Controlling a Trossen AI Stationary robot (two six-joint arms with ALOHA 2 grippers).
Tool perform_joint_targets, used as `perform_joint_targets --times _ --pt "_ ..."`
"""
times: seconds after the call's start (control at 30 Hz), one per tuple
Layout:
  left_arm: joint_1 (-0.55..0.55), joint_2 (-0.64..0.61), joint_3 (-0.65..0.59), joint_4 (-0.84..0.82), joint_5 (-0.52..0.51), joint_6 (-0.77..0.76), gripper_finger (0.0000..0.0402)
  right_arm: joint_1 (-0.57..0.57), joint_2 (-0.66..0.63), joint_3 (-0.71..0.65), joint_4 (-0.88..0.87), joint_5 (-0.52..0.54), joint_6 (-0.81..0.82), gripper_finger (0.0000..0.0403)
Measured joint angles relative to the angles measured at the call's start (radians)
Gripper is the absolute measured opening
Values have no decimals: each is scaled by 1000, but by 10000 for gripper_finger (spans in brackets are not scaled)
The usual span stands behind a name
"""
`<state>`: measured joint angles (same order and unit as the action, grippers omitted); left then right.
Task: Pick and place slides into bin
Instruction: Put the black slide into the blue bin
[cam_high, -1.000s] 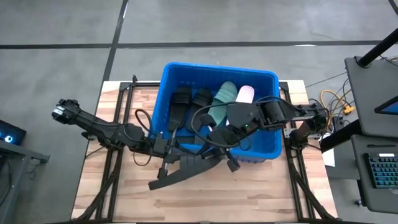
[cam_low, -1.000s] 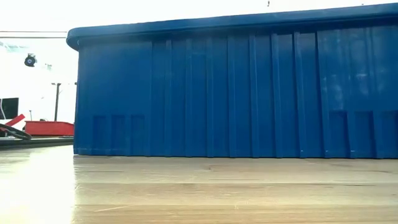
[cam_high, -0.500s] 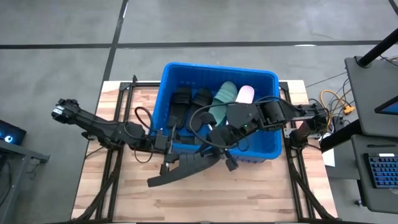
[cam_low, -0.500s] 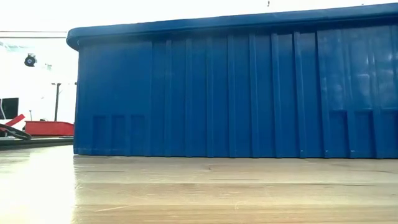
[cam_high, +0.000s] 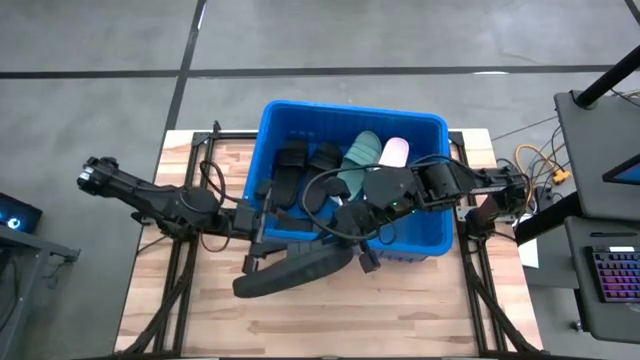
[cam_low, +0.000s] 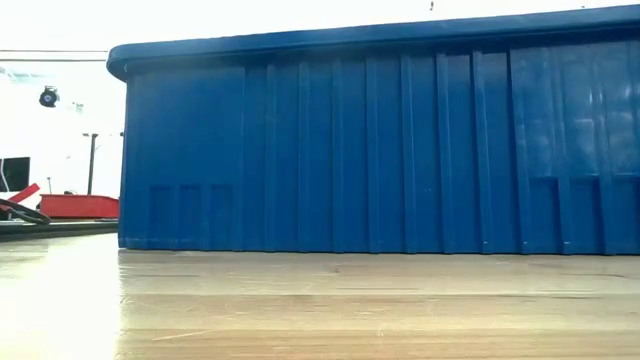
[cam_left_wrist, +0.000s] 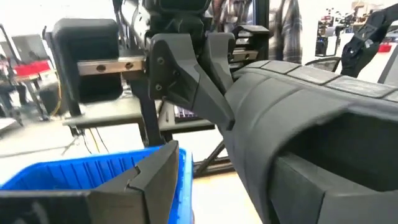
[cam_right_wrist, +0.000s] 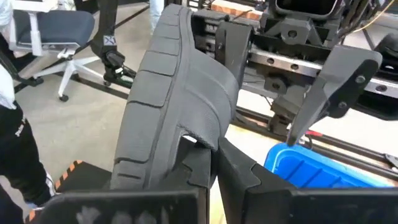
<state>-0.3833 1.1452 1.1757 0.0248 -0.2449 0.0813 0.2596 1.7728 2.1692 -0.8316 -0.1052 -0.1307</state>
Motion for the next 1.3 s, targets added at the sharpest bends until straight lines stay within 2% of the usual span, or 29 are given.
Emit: perform_joint_targets --times 0.2,0.4,0.57,0.67,0.73,0.97,1.13,1.3 --pt "-1 -76 -2 -110 3 -54 205 0 -1 0 -11 30 0 8" --pt "-1 -178 0 -129 1 -56 205 0 -1 -1 -14 90 -6 8" --pt "-1 -249 -4 -141 1 -80 205 1 -6 -1 -22 259 -18 8" --pt "-1 -285 -4 -139 1 -102 205 0 -13 -1 -80 412 -47 8" --pt "-1 -305 -4 -142 1 -107 205 -1 -18 -1 -137 477 -52 8" --pt "-1 -334 -21 -163 1 -113 206 -5 -19 -11 -250 573 -68 8" --pt "-1 -328 -21 -200 -4 -112 206 -6 -19 -30 -376 709 -72 8" --pt "-1 -315 -22 -129 -147 -94 206 -41 -19 -62 -566 745 -24 8"
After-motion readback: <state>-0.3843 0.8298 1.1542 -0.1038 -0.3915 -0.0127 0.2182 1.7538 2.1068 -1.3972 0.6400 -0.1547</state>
